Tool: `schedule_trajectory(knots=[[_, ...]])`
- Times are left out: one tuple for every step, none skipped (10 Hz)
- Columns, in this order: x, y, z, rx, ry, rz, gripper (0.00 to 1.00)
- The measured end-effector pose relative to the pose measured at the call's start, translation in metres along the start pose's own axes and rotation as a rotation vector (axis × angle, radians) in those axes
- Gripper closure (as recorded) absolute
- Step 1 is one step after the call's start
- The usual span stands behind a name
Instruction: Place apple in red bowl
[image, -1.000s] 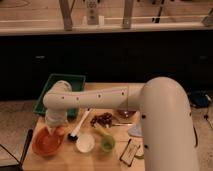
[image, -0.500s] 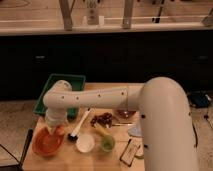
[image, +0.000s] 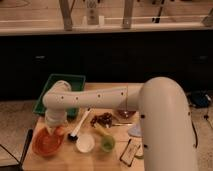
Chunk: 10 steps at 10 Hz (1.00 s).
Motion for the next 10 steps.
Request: schedule_trajectory(knots=[[0.000,-0.002,0.000,0.001,0.003,0.001,1.00],[-0.002,-0.006,0.000,0.005,0.007,0.000,1.00],[-0.002,-0.010,0.000,0.008,0.009,-0.002,1.00],[-0.003,-0.015,0.001,0.014,0.008,-0.007,1.00],[-0.004,-0.019,0.003,0.016,0.006,-0.010,1.00],[-0.004,-0.023,0.005,0.020,0.002,-0.014,1.00],[-0.004,-0.027,0.007,0.023,-0.002,-0.020,1.00],[-0.004,-0.029,0.009,0.027,-0.006,-0.022,1.00],[-0.004,-0.029,0.010,0.031,-0.008,-0.020,0.99],[-0.004,-0.030,0.010,0.031,-0.013,-0.018,0.91]])
